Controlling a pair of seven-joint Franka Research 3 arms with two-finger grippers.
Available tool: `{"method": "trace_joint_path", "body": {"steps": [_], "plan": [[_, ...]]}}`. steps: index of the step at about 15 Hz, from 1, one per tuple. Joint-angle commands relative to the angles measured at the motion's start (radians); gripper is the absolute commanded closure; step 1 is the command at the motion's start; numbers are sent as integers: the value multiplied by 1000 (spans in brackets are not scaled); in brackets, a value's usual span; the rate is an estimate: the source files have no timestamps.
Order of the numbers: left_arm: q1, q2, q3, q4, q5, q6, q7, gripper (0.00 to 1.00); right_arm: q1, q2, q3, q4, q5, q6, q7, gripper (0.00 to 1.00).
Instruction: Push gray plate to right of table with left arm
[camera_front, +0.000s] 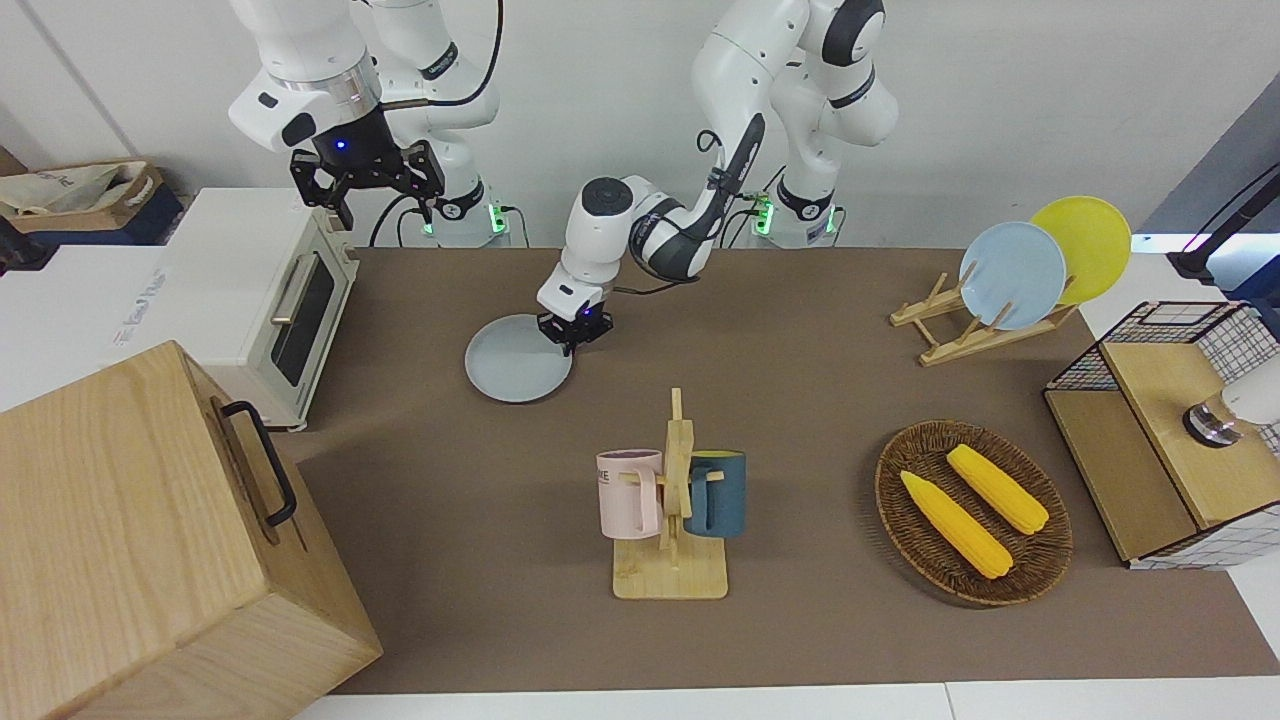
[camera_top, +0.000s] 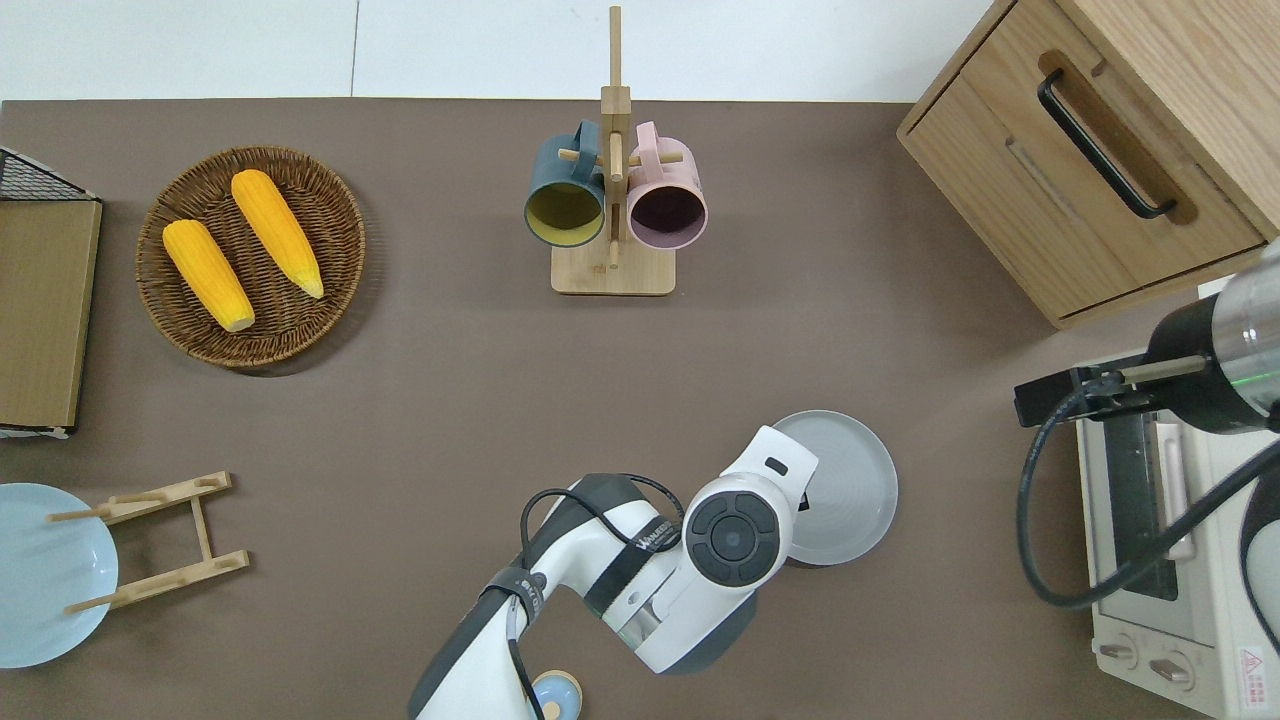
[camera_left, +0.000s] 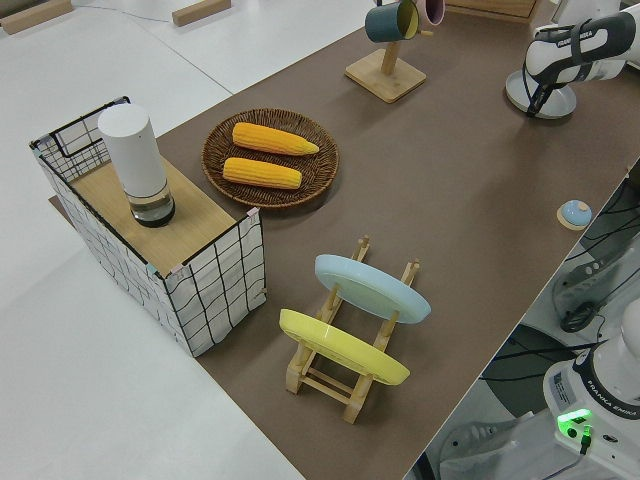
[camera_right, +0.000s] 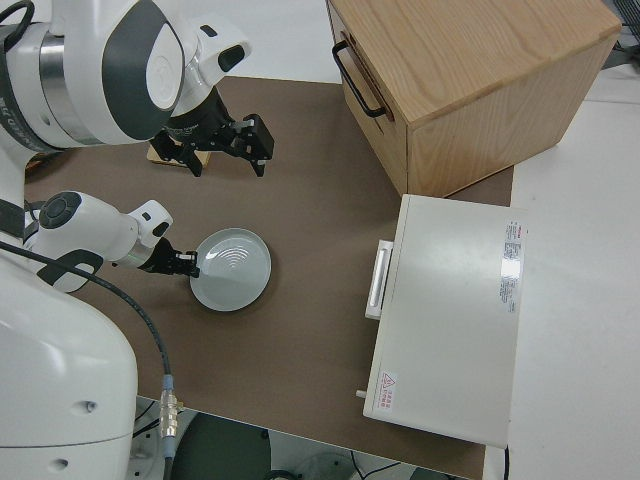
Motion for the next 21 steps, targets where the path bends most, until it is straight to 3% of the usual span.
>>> {"method": "trace_joint_path", "body": {"steps": [1,3,4,5,6,7,11,13,14,21], "plan": [[-35,70,7,65,37,7,-58,1000,-11,-8,4,1,8,-12,-3,17],[-34,70,8,65,37,7,-57,888,-11,-8,4,1,8,-12,-3,17],[-34,69,10,65,37,7,-56,730,-11,-8,6,-1,8,-12,-3,17],[-32,67,13,65,38,7,-56,486,-11,-8,4,-1,8,-12,-3,17],[-29,66,14,65,38,7,-55,314,-11,-8,4,-1,10,-12,-3,17],[-25,63,17,65,40,5,-52,265,-11,-8,6,-1,8,-12,-3,17],[-9,38,23,65,38,-33,-38,203,-11,-8,4,1,8,-12,-3,17],[6,27,22,65,38,-54,-30,45,-11,-8,6,-1,10,-12,-3,17],[15,17,22,62,38,-73,-12,13,-11,-8,4,-1,8,-12,-3,17],[124,-66,13,51,23,-252,167,13,-11,-8,6,-1,8,-12,-3,17]]}}
